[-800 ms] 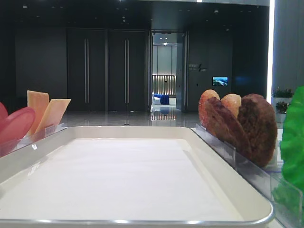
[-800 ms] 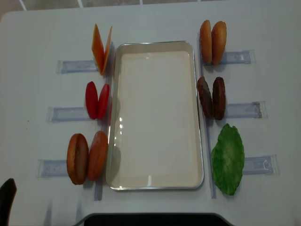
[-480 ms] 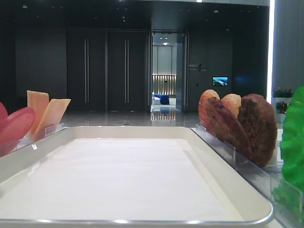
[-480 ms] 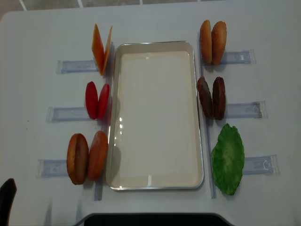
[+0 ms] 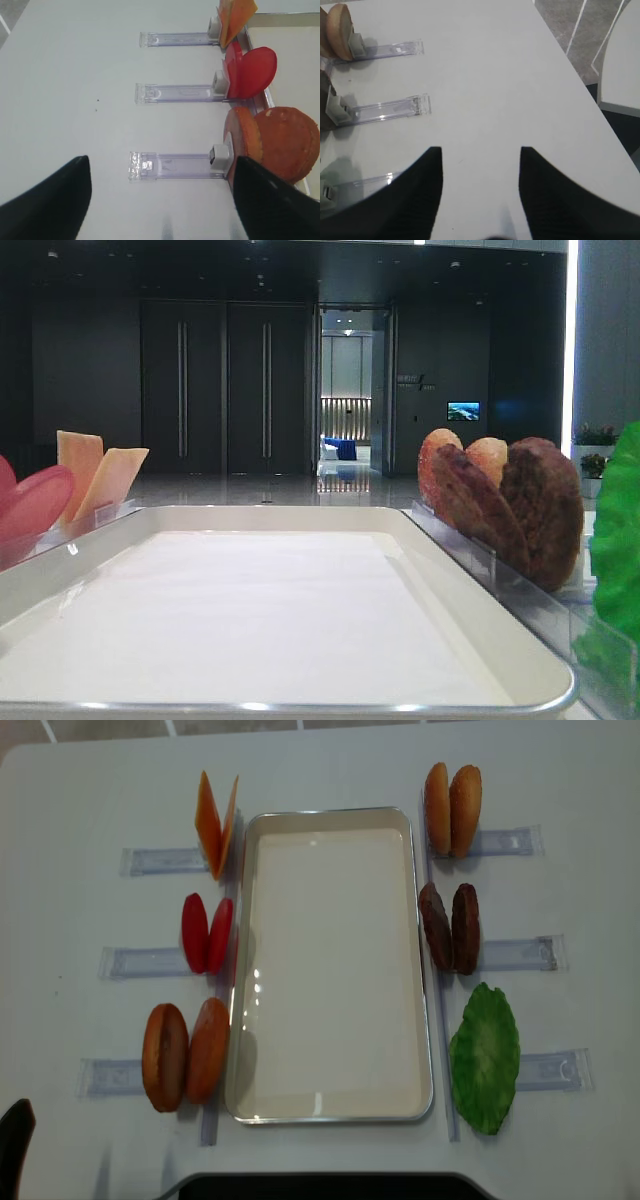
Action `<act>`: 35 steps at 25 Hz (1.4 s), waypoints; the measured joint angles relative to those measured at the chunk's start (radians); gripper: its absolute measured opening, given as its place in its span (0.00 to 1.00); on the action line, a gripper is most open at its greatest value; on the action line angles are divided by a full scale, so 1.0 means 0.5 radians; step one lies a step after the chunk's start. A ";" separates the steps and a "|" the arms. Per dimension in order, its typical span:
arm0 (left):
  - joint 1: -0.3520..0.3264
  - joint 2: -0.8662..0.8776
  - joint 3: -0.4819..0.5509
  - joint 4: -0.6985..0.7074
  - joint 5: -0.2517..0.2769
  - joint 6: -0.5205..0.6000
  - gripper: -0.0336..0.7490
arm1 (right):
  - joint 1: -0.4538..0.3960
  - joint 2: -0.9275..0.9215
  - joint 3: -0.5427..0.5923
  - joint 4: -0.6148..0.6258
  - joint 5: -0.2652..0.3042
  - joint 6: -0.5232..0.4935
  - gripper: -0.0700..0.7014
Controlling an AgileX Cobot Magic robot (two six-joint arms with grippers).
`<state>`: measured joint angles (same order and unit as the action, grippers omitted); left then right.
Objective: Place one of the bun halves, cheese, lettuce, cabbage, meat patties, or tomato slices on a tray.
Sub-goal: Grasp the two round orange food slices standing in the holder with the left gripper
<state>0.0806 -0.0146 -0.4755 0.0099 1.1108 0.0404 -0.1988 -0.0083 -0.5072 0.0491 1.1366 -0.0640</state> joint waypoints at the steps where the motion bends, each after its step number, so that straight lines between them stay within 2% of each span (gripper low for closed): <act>1: 0.000 0.000 0.000 0.000 0.000 0.000 0.93 | 0.000 0.000 0.000 0.000 0.000 0.000 0.53; 22: 0.000 0.000 0.000 0.006 0.000 0.000 0.93 | 0.000 0.000 0.000 0.000 0.000 0.000 0.53; 25: 0.000 0.015 -0.025 0.016 0.050 -0.029 0.93 | 0.000 0.000 0.000 0.000 0.000 0.000 0.53; 29: 0.000 0.317 -0.152 -0.042 0.188 -0.129 0.93 | 0.000 0.000 0.000 0.000 0.000 0.000 0.53; 35: 0.000 1.019 -0.418 -0.112 0.268 -0.174 0.93 | 0.000 0.000 0.000 0.000 0.000 0.000 0.53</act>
<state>0.0806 0.4949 -0.6847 -0.0462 1.2449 -0.0464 -0.1988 -0.0083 -0.5072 0.0491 1.1366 -0.0640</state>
